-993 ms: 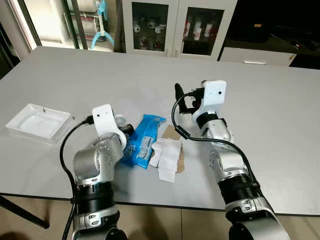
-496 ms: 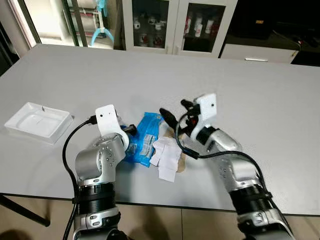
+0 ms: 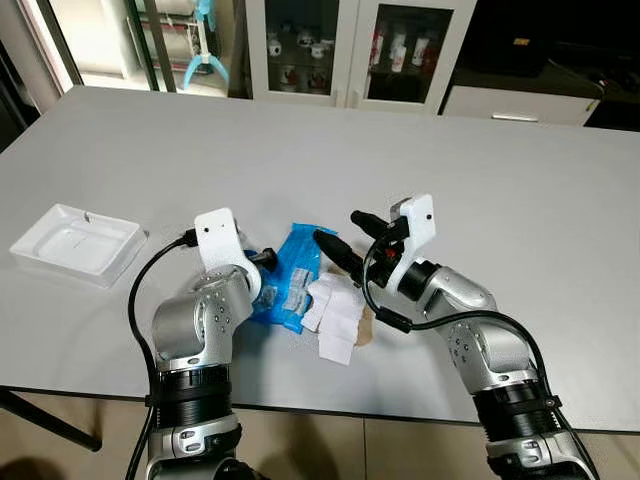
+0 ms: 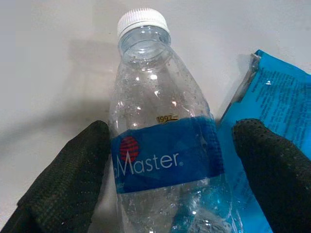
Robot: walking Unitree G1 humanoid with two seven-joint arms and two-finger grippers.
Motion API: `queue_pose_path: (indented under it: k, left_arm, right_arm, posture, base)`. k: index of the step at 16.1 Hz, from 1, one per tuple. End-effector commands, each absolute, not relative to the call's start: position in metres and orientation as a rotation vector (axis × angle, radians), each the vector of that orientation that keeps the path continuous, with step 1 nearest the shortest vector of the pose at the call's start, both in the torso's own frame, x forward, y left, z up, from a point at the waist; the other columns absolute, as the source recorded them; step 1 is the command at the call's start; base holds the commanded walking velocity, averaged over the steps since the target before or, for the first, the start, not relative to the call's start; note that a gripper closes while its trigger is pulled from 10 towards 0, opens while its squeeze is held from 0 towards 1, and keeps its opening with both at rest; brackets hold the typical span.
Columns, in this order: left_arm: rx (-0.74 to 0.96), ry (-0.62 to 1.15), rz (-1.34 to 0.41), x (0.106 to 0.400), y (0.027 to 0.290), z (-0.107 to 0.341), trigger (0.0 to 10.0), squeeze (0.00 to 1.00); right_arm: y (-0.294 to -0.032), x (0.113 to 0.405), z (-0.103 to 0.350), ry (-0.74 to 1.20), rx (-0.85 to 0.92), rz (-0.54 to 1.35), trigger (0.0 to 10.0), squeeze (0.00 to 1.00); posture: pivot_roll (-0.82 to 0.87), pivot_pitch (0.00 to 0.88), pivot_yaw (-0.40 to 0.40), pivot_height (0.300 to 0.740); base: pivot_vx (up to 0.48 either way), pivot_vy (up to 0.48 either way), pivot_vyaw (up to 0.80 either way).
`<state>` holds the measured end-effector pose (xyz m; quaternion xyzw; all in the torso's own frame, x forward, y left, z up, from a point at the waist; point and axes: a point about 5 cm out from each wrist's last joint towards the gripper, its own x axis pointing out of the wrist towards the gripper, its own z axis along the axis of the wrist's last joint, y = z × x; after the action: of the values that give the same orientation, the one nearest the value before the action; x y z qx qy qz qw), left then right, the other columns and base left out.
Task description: Picking trash to rubbish bin
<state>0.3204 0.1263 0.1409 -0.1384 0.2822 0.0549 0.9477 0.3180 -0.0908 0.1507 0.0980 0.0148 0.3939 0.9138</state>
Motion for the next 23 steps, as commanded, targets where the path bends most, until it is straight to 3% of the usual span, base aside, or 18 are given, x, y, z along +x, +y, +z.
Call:
queue_pose_path:
  k: [1, 5, 6, 7, 8, 21, 22, 23]
  left_arm:
    - [-0.274, 0.574, 0.071, 0.322, 0.119, 0.146, 10.0, 0.0]
    - [-0.254, 0.63, 0.08, 0.321, 0.124, 0.137, 10.0, 0.0]
    - [-0.249, 0.639, 0.084, 0.32, 0.125, 0.135, 5.9, 0.0]
    - [-0.244, 0.649, 0.088, 0.319, 0.126, 0.133, 4.6, 0.0]
    - [-0.246, 0.65, 0.091, 0.319, 0.126, 0.132, 0.0, 0.0]
    - [-0.239, 0.617, 0.099, 0.321, 0.127, 0.137, 0.0, 0.0]
    - [-0.163, 0.504, 0.097, 0.326, 0.128, 0.149, 5.6, 0.0]
    - [-0.144, 0.444, 0.086, 0.33, 0.127, 0.158, 10.0, 0.0]
  right_arm:
    - [-0.09, 0.316, 0.153, 0.025, 0.205, 0.832, 10.0, 0.0]
    - [-0.089, 0.314, 0.155, 0.03, 0.217, 0.843, 10.0, 0.0]
    - [-0.089, 0.313, 0.155, 0.03, 0.218, 0.842, 10.0, 0.0]
    - [-0.089, 0.313, 0.155, 0.03, 0.218, 0.842, 10.0, 0.0]
    - [-0.089, 0.313, 0.155, 0.03, 0.217, 0.842, 10.0, 0.0]
    - [-0.084, 0.312, 0.154, 0.036, 0.219, 0.86, 10.0, 0.0]
    - [-0.083, 0.312, 0.154, 0.037, 0.219, 0.861, 10.0, 0.0]
    - [-0.083, 0.312, 0.154, 0.037, 0.219, 0.86, 10.0, 0.0]
  posture:
    - [0.03, 0.06, -0.023, 0.74]
    - [0.03, 0.061, -0.015, 0.74]
    - [0.03, 0.062, -0.014, 0.74]
    - [0.04, 0.064, -0.014, 0.74]
    - [0.03, 0.063, -0.015, 0.74]
    - [0.04, 0.062, -0.023, 0.74]
    - [0.04, 0.062, -0.024, 0.74]
    - [0.04, 0.062, -0.024, 0.74]
  base:
    - [0.0, 0.0, 0.0]
    - [0.0, 0.0, 0.0]
    - [0.0, 0.0, 0.0]
    - [0.0, 0.0, 0.0]
    - [0.0, 0.0, 0.0]
    - [0.0, 0.0, 0.0]
    - [0.0, 0.0, 0.0]
    - [0.0, 0.0, 0.0]
